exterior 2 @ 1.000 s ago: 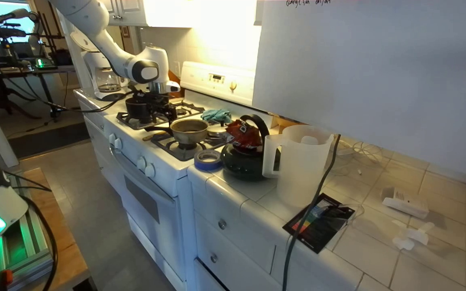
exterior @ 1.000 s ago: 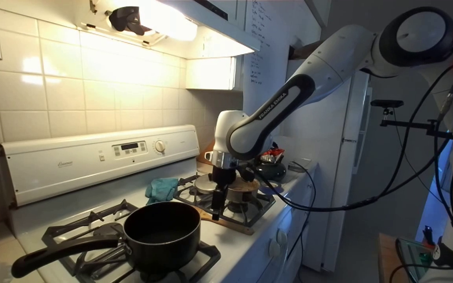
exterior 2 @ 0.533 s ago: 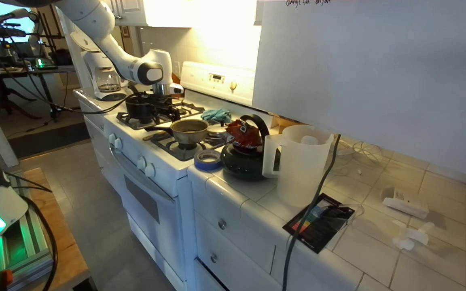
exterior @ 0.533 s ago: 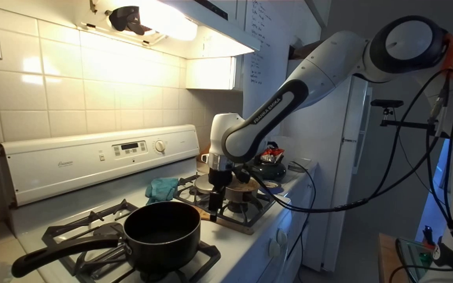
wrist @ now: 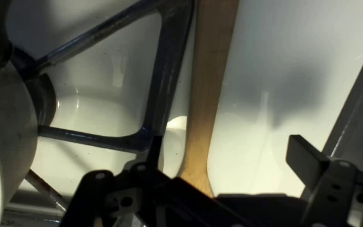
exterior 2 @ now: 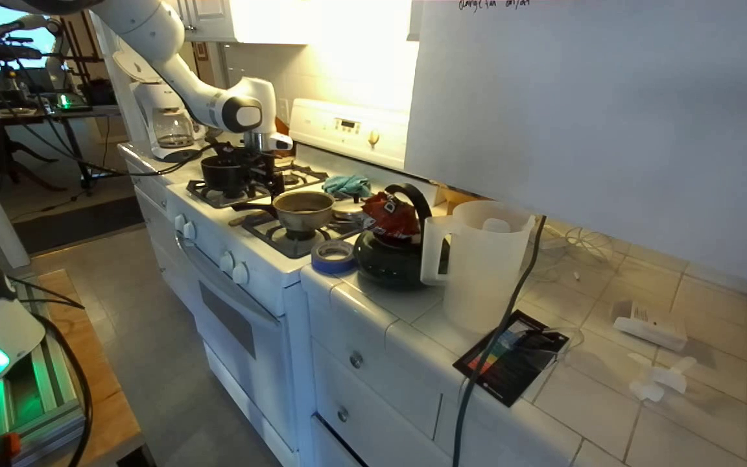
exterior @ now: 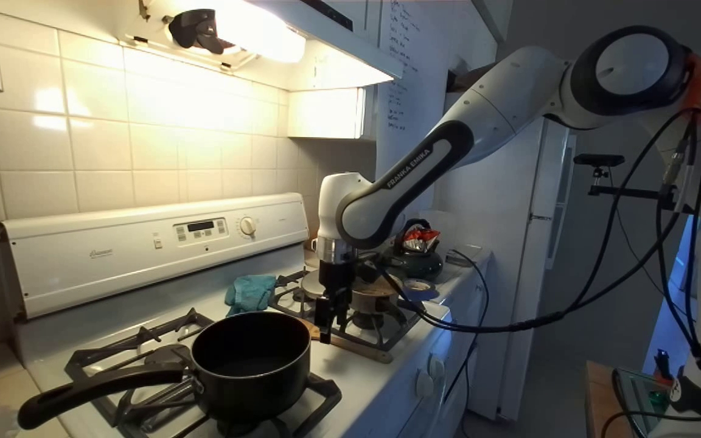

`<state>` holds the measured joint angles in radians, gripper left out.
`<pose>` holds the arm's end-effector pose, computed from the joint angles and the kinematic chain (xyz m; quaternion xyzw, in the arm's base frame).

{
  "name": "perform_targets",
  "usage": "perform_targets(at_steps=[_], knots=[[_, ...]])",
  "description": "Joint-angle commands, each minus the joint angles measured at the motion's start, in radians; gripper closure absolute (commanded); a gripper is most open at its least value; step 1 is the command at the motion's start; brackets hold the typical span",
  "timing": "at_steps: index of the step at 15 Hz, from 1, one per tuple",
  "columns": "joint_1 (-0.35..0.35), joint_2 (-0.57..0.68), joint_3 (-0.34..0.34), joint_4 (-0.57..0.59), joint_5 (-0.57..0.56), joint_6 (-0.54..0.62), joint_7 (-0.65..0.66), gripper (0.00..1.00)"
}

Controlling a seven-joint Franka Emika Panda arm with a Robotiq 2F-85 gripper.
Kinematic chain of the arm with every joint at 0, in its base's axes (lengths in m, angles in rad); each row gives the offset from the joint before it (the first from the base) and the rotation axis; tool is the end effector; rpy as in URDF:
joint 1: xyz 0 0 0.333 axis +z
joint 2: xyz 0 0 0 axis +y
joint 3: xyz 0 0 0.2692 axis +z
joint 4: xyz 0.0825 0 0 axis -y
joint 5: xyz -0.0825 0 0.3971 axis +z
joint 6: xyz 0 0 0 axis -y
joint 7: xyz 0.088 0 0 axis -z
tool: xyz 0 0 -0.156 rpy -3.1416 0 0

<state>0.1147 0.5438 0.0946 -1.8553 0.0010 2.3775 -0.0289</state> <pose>0.6103 0.1313 0.1275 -0.9934 -0.1119 0.0118 0.0239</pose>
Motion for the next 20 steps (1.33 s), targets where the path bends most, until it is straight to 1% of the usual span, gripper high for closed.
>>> perform_targets(at_steps=[1,6,11,12,13,15,16,18,20], knots=[[0.025,-0.004,-0.020,0.027,-0.013,-0.068,0.076,0.00],[0.027,0.012,-0.025,0.043,-0.002,-0.098,0.136,0.00],[0.023,0.036,-0.025,0.048,0.001,-0.088,0.143,0.00],[0.023,0.043,-0.024,0.051,0.003,-0.089,0.144,0.02],[0.023,0.049,-0.025,0.054,0.004,-0.092,0.146,0.06],[0.023,0.061,-0.025,0.060,0.006,-0.090,0.151,0.26],[0.023,0.065,-0.024,0.063,0.007,-0.090,0.153,0.39],[0.023,0.065,-0.027,0.069,0.007,-0.087,0.158,0.54],[0.025,0.070,-0.026,0.075,0.009,-0.088,0.163,0.67]])
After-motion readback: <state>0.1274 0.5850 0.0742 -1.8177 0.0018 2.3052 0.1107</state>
